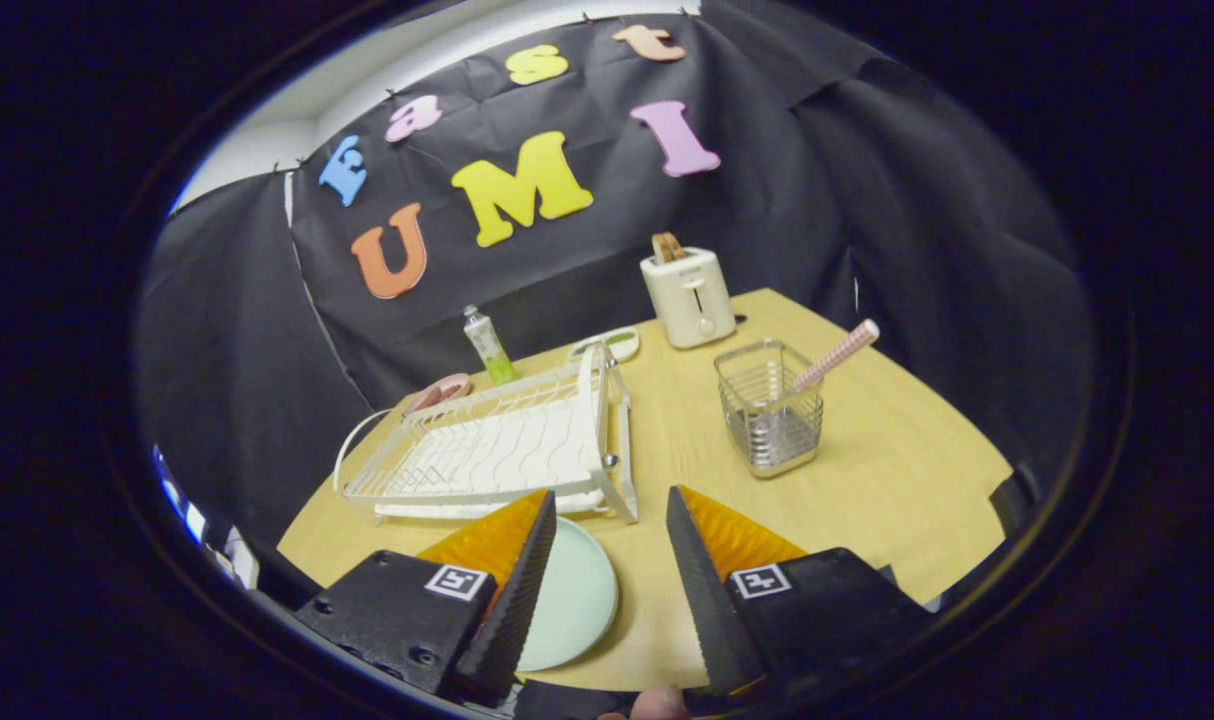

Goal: Take the plate from the dish rack, then take the spoon from the basket and place it into the plate.

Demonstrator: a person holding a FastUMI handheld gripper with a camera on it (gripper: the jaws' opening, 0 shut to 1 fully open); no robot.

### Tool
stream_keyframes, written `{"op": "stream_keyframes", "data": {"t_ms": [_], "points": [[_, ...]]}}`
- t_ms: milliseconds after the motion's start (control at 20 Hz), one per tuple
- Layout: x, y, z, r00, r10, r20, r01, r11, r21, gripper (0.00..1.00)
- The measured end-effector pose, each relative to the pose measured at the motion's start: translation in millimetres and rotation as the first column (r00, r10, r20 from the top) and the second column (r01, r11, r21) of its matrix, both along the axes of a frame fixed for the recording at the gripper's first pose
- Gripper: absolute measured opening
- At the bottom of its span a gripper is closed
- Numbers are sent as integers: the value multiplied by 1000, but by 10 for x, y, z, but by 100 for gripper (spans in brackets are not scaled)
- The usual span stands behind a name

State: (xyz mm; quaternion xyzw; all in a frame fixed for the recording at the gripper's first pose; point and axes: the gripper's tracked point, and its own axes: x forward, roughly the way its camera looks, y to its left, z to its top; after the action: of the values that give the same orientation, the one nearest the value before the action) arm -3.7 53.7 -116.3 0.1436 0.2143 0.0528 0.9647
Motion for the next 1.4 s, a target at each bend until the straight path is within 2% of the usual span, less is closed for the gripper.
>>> {"op": "stream_keyframes", "data": {"t_ms": [100,300,400,650,850,1100,1200,1400], "points": [[-31,-217,138,996,-37,87,43,996,-76,80],[-133,-756,264,970,-105,220,145,974,-172,97],[-167,-1031,292,956,-123,268,178,965,-193,100],[71,-1439,90,955,-89,281,143,973,-179,100],[481,-1470,-128,961,-2,276,55,981,-184,100],[945,-1625,-350,977,-7,213,29,995,-101,100],[1065,-1648,-300,974,-4,228,23,996,-81,97],[1226,-1552,-224,968,36,248,-27,999,-41,74]]}}
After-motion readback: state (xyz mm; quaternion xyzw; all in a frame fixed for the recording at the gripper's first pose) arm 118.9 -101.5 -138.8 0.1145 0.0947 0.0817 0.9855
